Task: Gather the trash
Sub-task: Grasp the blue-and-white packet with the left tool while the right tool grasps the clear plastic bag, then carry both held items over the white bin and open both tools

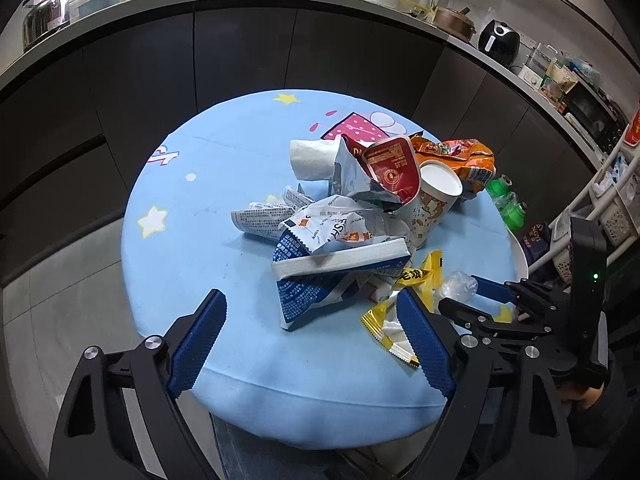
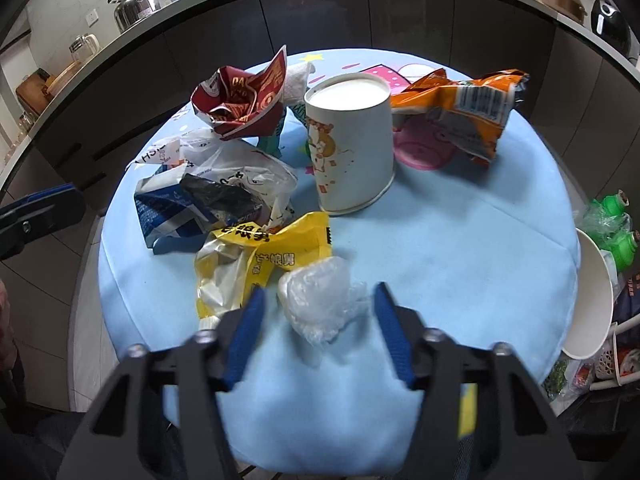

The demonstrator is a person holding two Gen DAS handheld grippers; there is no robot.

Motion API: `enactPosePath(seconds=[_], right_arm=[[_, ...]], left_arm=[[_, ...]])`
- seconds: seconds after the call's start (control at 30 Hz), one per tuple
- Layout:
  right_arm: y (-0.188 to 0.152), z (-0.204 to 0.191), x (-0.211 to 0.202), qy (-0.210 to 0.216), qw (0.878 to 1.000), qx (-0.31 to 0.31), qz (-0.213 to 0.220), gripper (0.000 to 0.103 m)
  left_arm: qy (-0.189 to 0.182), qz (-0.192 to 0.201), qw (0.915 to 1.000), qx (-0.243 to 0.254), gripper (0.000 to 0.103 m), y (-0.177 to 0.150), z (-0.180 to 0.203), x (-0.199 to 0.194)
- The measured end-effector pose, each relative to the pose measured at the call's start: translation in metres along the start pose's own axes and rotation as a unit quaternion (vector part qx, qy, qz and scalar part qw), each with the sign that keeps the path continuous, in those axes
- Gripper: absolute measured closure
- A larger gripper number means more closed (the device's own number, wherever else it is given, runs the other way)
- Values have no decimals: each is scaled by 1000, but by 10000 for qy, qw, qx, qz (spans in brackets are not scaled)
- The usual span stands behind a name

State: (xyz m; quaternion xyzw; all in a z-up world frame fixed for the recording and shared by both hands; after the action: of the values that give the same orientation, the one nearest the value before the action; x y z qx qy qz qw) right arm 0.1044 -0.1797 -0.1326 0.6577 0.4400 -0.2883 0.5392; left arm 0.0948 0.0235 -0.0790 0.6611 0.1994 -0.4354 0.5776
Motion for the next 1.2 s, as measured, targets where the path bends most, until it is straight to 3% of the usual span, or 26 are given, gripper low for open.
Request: enactPosePath(seconds=[0.03,0.33,0.47,0.6,0.93,1.2], right_arm=[[0,0,3,13,10000,-4,-40,85],[3,20,-10,-63,9997,222,115,89],[2,24,-13,-55,9994,296,150,89],[1,19,-20,-11,9994,268,232,89],[1,11,-59,224,9970,299,685,90],[7,13,-95,377,9921,393,1134,91]], left_arm=[[-35,-50,10000,20,24,0,-2,7],[-842,-490,9938,-545,40,1,-30,62],[-1171,-611,9892,-630,75,1,-27,74],[-1197,-515,9900,-542,86,-1,-20,64],[-826,147,9963,-177,94,7,-5,-13],[-820,797,9933,181,95,31,18,-68]])
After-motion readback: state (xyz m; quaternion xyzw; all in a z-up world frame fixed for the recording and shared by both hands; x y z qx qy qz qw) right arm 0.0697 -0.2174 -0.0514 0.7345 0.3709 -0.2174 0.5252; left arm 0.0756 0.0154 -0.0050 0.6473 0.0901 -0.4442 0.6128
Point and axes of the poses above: each gripper's, at about its wrist camera, not at the fingertips, and x roughly the way its jaws point, z to its right, y to its top, the point moved 3 cm from there along x, roughly the way its jaws point, and after that the axes turned 12 degrees about x, right-handed, at the moved point
